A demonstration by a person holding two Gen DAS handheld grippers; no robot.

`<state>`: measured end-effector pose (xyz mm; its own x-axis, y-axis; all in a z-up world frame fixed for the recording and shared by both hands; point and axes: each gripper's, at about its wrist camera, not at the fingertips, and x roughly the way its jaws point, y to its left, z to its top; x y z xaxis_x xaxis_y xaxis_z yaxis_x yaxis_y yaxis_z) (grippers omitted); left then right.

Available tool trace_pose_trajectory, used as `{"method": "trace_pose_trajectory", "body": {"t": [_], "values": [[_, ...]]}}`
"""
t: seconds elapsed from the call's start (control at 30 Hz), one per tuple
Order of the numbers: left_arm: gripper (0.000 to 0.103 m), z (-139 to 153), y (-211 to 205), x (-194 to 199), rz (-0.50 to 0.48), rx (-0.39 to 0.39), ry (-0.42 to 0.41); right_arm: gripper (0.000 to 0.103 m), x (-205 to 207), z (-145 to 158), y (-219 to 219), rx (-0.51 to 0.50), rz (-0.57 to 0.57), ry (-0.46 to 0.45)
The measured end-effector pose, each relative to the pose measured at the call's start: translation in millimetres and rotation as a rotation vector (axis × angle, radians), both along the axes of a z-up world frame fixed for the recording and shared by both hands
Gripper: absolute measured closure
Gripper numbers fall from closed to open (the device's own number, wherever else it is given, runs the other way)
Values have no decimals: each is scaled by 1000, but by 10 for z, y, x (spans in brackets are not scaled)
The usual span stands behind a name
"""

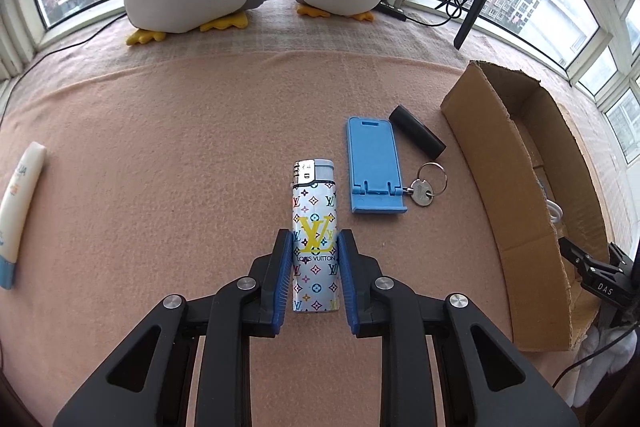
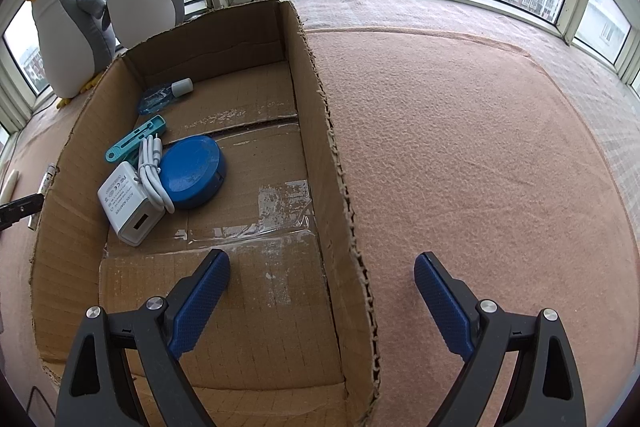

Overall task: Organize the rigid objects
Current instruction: 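Carry the lighter into the box and open the left gripper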

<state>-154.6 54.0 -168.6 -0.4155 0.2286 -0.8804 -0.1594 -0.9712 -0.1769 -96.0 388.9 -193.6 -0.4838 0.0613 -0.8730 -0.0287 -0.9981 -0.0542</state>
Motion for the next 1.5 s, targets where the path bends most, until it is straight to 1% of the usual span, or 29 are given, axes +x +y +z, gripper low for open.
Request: {"method": "trace_pose_trajectory", "body": {"t": [0.2,0.3,0.43,0.63,0.8,1.1,1.23,1.43,1.5], "values": [[82,225,158,19,-44,-1,45,12,-3,-1,-1,0,1,0],[82,360,359,37,-99,3,79,12,-4,0,0,-1,0,1],[82,471,685,27,-177,4,109,12,-12,0,-9,4,4,1],[82,597,1171,-71,-262,-3,146,12,-27,-2,-6,4,2,-1],[82,625,1476,-111,-309,-10,158,12,-20,-3,26,2,-4,-3],[82,573,1726,-122,-328,-5,146,12,-28,-21,42,-11,-15,-1],[82,577,1754,-135,-327,-8,151,12,-30,-22,38,-10,-13,-2],[81,595,1761,-171,-333,12,150,12,-23,-13,40,-14,-15,-2],[43,602,1765,-195,-339,28,141,12,-23,-13,40,-14,-15,-3]]}}
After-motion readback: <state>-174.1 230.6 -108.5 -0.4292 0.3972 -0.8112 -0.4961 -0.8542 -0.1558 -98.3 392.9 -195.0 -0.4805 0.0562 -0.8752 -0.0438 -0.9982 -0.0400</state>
